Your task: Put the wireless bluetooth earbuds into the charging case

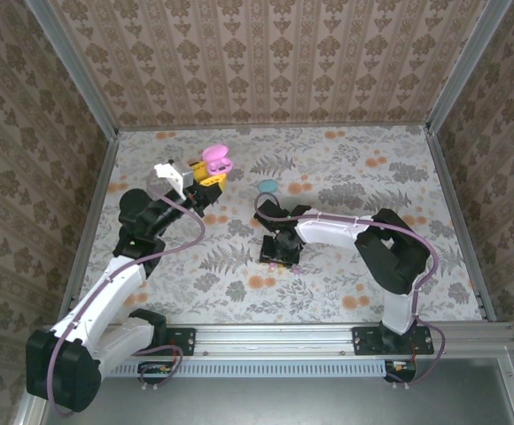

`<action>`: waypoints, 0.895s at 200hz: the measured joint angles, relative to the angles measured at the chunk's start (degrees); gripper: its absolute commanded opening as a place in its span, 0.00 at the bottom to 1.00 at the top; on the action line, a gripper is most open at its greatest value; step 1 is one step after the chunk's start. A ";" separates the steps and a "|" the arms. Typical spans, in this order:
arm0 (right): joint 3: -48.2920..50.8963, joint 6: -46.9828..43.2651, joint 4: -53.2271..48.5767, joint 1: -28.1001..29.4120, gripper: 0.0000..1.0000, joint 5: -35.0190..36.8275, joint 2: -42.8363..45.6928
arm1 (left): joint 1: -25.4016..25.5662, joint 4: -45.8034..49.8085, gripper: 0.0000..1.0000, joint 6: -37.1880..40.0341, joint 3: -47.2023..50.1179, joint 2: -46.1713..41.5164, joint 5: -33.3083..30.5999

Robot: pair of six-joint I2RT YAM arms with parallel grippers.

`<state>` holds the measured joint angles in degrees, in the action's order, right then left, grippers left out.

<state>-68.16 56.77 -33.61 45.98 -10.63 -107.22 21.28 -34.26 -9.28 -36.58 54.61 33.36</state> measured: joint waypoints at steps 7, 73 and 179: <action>-0.17 -0.07 -0.02 0.04 0.37 0.00 -0.07 | 0.00 0.17 0.31 0.00 0.00 0.00 0.00; -3.87 -1.60 -2.45 0.46 0.34 0.44 -2.01 | 0.00 0.92 0.31 0.00 0.00 0.00 0.00; -9.03 -6.73 -9.86 1.33 0.30 3.15 -5.49 | 0.00 1.75 0.31 0.00 0.00 0.00 -0.02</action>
<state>-77.19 50.04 -43.46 47.31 -7.49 -112.71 21.28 -32.51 -9.28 -36.58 54.61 33.34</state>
